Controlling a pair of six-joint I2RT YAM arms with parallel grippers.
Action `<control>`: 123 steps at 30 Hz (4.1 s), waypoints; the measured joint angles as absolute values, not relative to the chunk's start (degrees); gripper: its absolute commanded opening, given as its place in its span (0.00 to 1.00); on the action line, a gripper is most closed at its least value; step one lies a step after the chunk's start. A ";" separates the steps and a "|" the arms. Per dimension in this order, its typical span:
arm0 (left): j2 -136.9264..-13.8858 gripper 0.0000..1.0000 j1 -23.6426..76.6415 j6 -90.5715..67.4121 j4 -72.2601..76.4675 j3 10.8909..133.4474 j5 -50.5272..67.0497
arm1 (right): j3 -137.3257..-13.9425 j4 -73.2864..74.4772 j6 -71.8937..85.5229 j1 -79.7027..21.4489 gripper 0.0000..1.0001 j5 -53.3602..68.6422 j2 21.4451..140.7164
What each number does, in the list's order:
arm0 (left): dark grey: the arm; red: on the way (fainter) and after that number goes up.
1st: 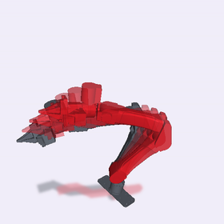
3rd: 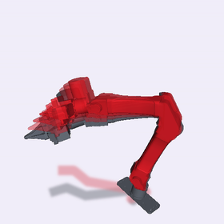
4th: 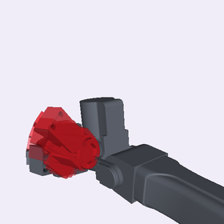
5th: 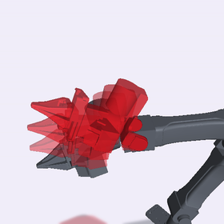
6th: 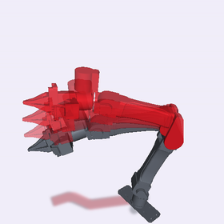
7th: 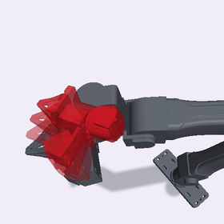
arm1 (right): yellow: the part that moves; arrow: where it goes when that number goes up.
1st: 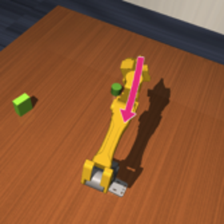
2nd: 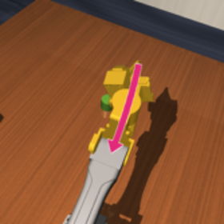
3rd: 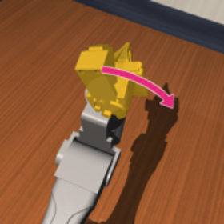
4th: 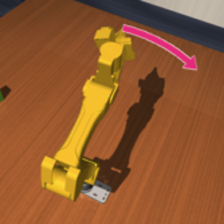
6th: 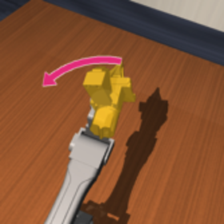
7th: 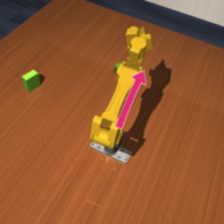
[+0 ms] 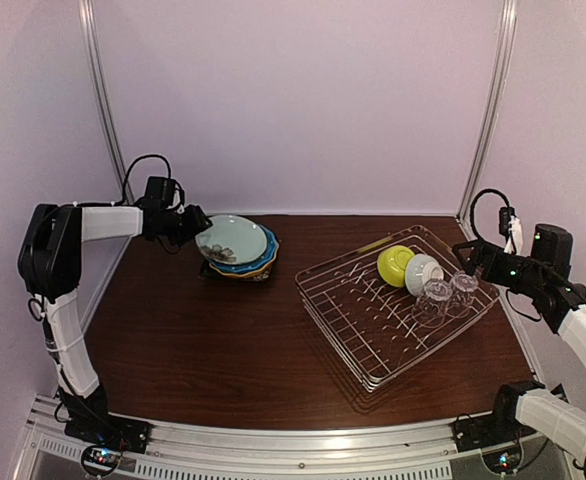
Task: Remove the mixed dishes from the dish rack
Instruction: Place the plate on the plate, then grab the cup from the dish rack.
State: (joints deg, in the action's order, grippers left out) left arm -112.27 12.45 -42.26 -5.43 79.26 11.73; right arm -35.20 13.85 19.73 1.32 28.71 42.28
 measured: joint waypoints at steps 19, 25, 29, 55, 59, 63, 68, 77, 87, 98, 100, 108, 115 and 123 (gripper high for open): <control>-115.52 0.76 16.10 -38.50 -8.75 85.08 8.43 | -35.20 13.67 19.75 1.32 1.00 28.71 42.57; -115.50 0.97 16.49 -36.93 -9.39 85.10 7.66 | -35.20 13.76 19.59 1.32 1.00 28.71 42.57; -114.85 0.98 17.43 -34.70 -10.96 85.27 5.69 | -35.20 14.15 19.05 1.32 1.00 28.71 42.54; -90.54 0.97 25.30 -29.76 -8.38 75.53 -5.63 | -47.70 32.21 11.75 -10.79 1.00 16.38 50.87; -83.77 0.97 25.47 -32.14 0.38 65.78 -5.74 | -49.82 34.68 10.90 -16.34 1.00 10.20 54.15; -81.12 0.97 26.02 -32.32 2.28 63.81 -6.57 | -50.81 36.10 10.63 -18.98 1.00 6.66 57.60; -80.27 0.97 28.08 -31.29 1.65 64.86 -8.97 | -51.13 37.58 10.66 -19.07 1.00 3.46 61.01; -78.78 0.97 29.26 -29.36 1.32 64.95 -10.26 | -51.00 37.01 10.85 -19.27 0.98 2.66 63.75; -78.81 0.97 29.69 -27.11 -1.19 65.17 -10.31 | -49.32 34.79 10.96 -19.27 0.93 2.70 66.94; -78.87 0.97 29.69 -25.32 -4.01 66.19 -10.35 | -48.25 31.48 12.10 -19.27 0.84 2.81 71.46; -78.87 0.97 29.69 -24.97 -4.49 66.19 -10.33 | -48.05 31.03 12.25 -19.27 0.81 2.83 72.01; -78.98 0.97 29.69 -24.12 -4.82 66.24 -10.28 | -47.46 29.91 12.43 -19.27 0.70 2.79 72.93; -79.42 0.97 29.69 -24.10 -4.86 66.32 -10.28 | -47.44 29.80 12.45 -19.27 0.59 2.68 72.64; -79.42 0.97 29.69 -24.16 -4.73 66.32 -8.91 | -48.12 31.75 12.88 -19.27 0.55 4.08 69.28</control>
State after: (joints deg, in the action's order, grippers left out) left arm -79.42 29.69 -24.16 -4.73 66.32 -8.91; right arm -48.12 31.75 12.88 -19.27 4.08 69.28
